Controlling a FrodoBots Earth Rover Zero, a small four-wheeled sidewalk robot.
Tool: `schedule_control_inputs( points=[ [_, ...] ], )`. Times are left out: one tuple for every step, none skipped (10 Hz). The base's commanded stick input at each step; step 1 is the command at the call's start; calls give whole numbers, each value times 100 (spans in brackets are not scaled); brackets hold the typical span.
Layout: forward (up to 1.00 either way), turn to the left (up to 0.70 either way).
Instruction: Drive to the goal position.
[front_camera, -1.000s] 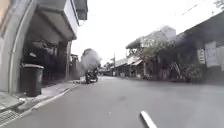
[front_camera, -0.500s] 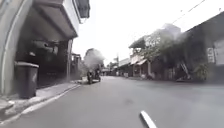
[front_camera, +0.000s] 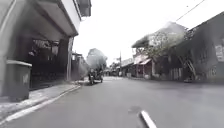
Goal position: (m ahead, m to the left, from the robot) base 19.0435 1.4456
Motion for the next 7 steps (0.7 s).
schedule_control_inputs(
  points=[
    [70,-14],
    [70,-12],
    [70,-10],
    [70,-8],
    [70,-5],
    [70,-3],
    [70,-1]
  ],
)
